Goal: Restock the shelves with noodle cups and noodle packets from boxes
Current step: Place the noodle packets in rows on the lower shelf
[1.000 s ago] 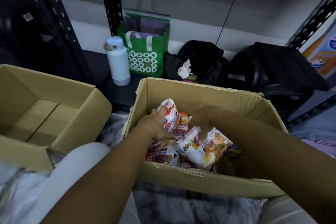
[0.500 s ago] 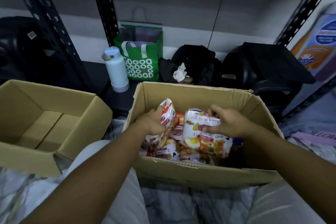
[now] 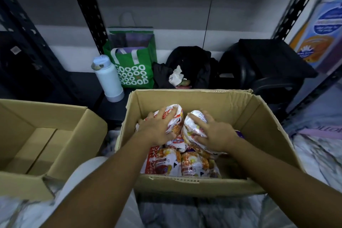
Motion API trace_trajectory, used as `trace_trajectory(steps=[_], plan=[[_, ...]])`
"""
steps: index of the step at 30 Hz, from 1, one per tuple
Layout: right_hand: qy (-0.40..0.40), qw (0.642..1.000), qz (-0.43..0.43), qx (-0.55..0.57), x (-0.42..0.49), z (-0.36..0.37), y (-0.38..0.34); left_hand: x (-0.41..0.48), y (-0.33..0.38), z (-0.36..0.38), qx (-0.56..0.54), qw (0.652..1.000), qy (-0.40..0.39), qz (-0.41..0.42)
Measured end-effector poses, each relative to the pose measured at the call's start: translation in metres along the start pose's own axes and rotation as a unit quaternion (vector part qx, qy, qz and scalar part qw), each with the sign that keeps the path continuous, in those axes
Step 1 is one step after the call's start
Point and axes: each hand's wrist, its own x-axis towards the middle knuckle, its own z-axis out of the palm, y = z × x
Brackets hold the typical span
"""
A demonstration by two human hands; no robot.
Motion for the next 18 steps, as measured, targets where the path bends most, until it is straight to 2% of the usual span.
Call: trace_trajectory(steps=[4,11,18], plan=[[0.005,0.998,0.023,0.056,0.006,0.006,0.000,0.003,-0.002,-0.002,-0.015,0.999,0.027,0.033],[0.062,0.997,0.035,0.026,0.016,0.015,-0.004,0.020,-0.005,0.011,0.008,0.998,0.058,0.026],[0.074,0.996,0.044,0.015,0.021,0.027,-0.003,0.030,-0.006,0.021,0.043,0.994,0.099,0.022]])
